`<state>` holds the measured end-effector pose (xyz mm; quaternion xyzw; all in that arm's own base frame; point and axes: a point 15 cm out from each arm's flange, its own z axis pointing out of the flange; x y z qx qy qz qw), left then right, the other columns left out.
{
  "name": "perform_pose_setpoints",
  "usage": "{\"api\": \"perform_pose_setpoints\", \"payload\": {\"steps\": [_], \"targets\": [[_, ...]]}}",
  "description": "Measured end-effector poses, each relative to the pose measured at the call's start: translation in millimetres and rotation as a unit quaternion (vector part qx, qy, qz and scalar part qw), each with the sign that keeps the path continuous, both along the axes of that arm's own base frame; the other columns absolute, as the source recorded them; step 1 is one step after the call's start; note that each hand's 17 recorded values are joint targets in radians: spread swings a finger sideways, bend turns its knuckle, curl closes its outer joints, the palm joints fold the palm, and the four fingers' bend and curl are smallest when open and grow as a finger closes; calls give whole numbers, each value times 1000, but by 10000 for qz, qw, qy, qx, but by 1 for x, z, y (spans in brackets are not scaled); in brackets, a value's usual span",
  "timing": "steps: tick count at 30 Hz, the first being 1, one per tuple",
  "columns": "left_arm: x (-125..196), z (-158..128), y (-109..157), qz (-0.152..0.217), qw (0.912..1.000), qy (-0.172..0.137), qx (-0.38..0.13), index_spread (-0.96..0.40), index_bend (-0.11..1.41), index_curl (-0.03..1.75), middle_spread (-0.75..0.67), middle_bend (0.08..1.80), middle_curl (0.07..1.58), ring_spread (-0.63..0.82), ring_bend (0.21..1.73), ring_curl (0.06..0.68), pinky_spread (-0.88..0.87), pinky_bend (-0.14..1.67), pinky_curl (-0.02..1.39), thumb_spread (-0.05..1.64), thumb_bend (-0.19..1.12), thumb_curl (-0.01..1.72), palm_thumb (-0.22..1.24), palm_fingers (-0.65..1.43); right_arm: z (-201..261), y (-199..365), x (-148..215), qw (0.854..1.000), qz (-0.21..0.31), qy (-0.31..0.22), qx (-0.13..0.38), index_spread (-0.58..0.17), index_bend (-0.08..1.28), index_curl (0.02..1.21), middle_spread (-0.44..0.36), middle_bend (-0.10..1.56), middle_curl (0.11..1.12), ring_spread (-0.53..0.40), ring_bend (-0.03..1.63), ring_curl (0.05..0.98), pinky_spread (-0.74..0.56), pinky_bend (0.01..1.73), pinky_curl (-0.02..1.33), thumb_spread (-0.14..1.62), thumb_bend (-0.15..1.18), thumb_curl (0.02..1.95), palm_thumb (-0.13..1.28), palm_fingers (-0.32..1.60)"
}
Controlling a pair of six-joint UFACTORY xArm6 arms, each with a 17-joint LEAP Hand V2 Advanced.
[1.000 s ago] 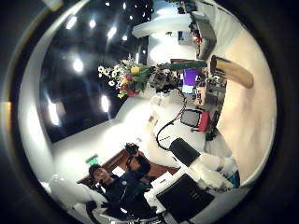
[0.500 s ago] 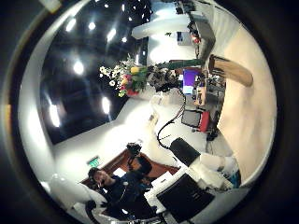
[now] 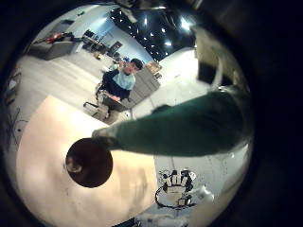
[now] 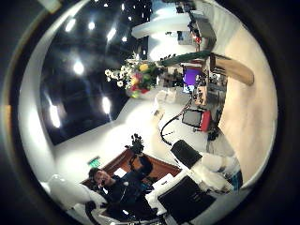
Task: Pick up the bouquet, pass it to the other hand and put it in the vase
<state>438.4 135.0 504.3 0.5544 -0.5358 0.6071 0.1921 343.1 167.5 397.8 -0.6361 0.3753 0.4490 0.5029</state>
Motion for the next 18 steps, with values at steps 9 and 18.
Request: {"api": "perform_pose_setpoints", "payload": {"steps": [9,18], "targets": [[17,-14,4,-98,9981,21,-611,49,120,418,358,245,286,409,562,197,505,289,330,801,-38,357,277,-79,2,5,-4,10000,79,-13,-1,-403,177,319,-27,189,256,143,240,267,278,318,321,985,-24,454,787,55],[4,11,22,64,9962,-337,-801,156,159,323,175,351,336,321,511,191,457,167,282,805,-31,338,292,125,-1,8,-4,9999,125,30,-3,-401,179,312,-29,177,265,145,226,266,287,306,318,985,-24,454,787,63]]}}
